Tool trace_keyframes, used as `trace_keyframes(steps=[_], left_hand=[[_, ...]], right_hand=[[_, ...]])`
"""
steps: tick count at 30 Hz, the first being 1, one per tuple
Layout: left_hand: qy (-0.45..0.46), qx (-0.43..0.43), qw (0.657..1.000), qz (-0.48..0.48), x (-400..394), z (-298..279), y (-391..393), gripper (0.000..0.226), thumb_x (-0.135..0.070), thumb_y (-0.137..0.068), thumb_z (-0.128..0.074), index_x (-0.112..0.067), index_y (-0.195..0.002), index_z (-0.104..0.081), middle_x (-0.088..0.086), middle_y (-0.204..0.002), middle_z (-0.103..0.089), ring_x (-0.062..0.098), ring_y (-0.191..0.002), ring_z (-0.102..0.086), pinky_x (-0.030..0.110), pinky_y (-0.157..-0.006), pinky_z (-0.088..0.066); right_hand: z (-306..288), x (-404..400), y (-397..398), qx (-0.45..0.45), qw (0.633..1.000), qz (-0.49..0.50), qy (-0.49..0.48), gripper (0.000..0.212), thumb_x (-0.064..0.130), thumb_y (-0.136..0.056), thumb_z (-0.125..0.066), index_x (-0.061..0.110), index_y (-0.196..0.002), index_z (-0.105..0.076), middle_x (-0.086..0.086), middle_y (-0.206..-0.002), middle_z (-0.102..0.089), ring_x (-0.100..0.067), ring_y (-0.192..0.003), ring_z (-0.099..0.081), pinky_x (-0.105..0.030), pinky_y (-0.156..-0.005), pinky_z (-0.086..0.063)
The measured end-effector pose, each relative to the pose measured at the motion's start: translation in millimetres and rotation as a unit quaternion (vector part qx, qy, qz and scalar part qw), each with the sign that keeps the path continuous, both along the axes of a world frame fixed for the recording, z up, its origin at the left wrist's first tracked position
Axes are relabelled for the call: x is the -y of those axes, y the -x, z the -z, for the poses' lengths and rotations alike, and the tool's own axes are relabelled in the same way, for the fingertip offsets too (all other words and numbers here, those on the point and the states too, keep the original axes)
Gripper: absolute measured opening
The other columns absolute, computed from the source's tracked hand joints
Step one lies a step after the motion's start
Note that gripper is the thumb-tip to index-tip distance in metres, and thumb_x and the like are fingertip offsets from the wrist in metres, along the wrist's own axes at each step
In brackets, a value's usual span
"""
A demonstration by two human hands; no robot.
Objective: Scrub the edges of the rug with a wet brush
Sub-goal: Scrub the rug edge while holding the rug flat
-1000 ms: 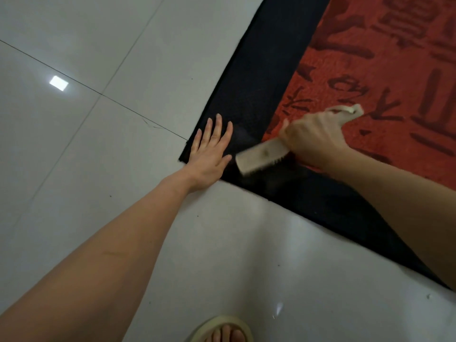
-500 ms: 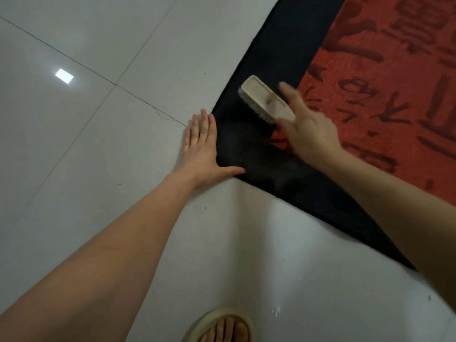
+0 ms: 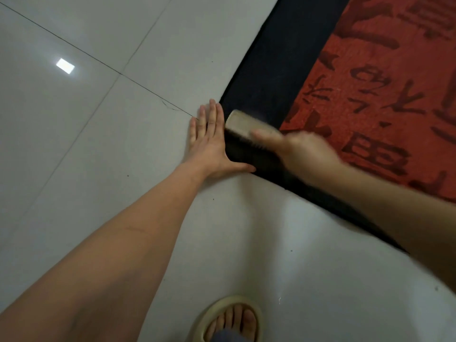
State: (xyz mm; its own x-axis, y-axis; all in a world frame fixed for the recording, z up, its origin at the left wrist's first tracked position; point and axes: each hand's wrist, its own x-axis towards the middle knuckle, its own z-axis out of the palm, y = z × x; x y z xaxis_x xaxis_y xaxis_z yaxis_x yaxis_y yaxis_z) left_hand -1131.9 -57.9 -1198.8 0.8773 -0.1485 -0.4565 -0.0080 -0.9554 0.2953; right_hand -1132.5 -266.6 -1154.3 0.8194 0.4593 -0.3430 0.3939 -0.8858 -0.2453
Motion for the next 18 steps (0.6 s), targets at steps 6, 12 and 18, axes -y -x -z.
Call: trace_keyframes(steps=[6, 12, 18], left_hand=[[-0.003, 0.004, 1.000, -0.015, 2, -1, 0, 0.158, -0.092, -0.046, -0.060, -0.012, -0.149, 0.029, 0.004, -0.156, 0.036, 0.021, -0.142, 0.036, 0.045, -0.118, 0.019], [0.012, 0.015, 0.999, -0.025, 2, -3, 2, 0.155, -0.085, -0.049, -0.068, -0.013, -0.152, 0.023, 0.004, -0.158, 0.032, 0.020, -0.144, 0.033, 0.044, -0.117, 0.020], [0.021, 0.026, 0.999, -0.034, 0, -3, 6, 0.152, -0.086, -0.050, -0.067, -0.015, -0.153, 0.020, 0.006, -0.158, 0.032, 0.020, -0.144, 0.033, 0.046, -0.119, 0.017]], right_hand=[[8, -36, 23, -0.024, 0.995, 0.091, -0.029, 0.066, 0.018, -0.096, -0.044, 0.047, -0.149, -0.018, -0.020, -0.095, -0.060, -0.041, -0.087, -0.062, -0.039, -0.066, -0.037], [0, -20, -17, 0.022, 0.981, 0.192, -0.004, 0.063, 0.012, -0.096, -0.039, 0.045, -0.148, -0.027, -0.023, -0.101, -0.061, -0.044, -0.088, -0.061, -0.043, -0.071, -0.044], [-4, -7, -11, 0.003, 0.996, 0.085, 0.030, 0.067, 0.012, -0.095, -0.041, 0.048, -0.148, -0.020, -0.017, -0.088, -0.053, -0.043, -0.088, -0.061, -0.038, -0.065, -0.035]])
